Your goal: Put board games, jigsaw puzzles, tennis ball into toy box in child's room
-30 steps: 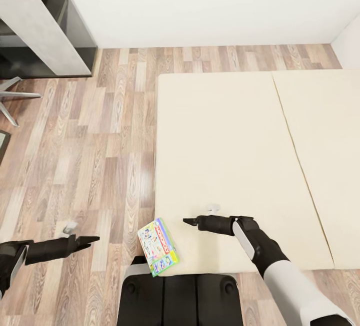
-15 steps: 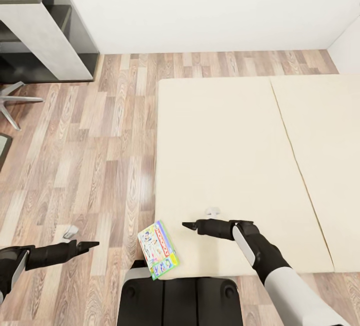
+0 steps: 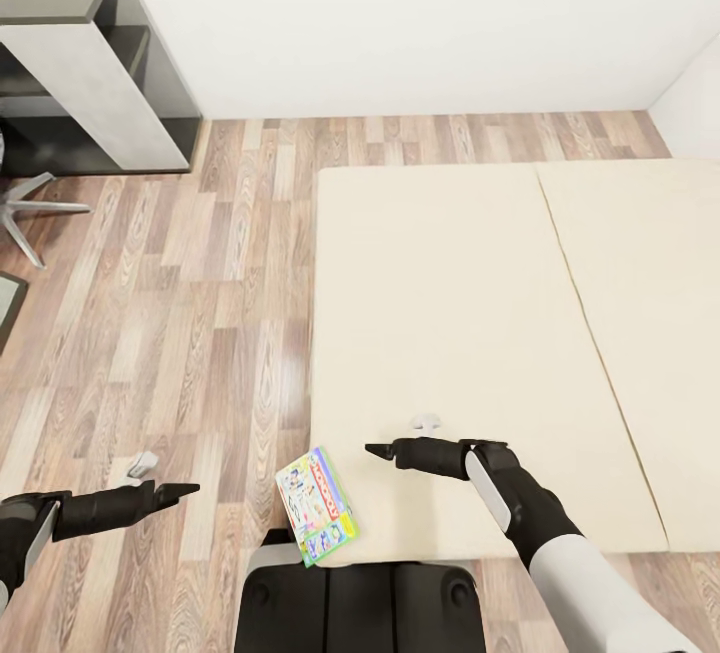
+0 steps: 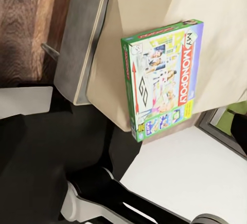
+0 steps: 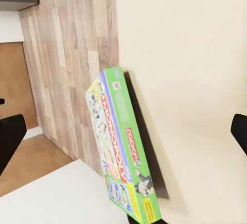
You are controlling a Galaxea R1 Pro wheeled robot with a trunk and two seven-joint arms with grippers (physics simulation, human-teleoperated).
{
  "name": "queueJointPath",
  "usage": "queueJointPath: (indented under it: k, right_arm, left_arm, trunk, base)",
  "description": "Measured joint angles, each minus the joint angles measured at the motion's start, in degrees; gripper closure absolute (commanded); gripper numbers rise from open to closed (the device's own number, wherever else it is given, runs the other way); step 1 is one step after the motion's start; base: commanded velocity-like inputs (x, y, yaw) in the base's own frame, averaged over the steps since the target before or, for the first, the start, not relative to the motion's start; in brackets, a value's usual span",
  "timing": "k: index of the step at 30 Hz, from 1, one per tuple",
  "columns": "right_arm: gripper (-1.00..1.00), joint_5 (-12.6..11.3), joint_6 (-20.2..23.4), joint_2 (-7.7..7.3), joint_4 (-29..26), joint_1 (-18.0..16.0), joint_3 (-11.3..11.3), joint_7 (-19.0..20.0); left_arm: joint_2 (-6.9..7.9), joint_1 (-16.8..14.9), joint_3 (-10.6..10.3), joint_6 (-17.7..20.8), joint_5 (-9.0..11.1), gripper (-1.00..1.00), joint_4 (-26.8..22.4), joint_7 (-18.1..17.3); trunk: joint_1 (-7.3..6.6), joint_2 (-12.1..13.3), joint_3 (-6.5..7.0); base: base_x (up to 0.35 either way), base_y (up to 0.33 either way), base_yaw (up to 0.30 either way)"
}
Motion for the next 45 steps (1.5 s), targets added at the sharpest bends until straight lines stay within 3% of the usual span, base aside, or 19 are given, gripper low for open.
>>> queueJointPath:
  k: [45]
  right_arm:
    - [-1.00,0.04,-0.13,-0.10,0.17,0.00,-0.03,-0.05]
  left_arm:
    - [-0.20,-0.09,-0.03,0.13,0.02,-1.00,0.00,-0.52]
  trunk:
    - [0.00,0.00,4.23]
  base:
    - [0.000,0.000,0.000]
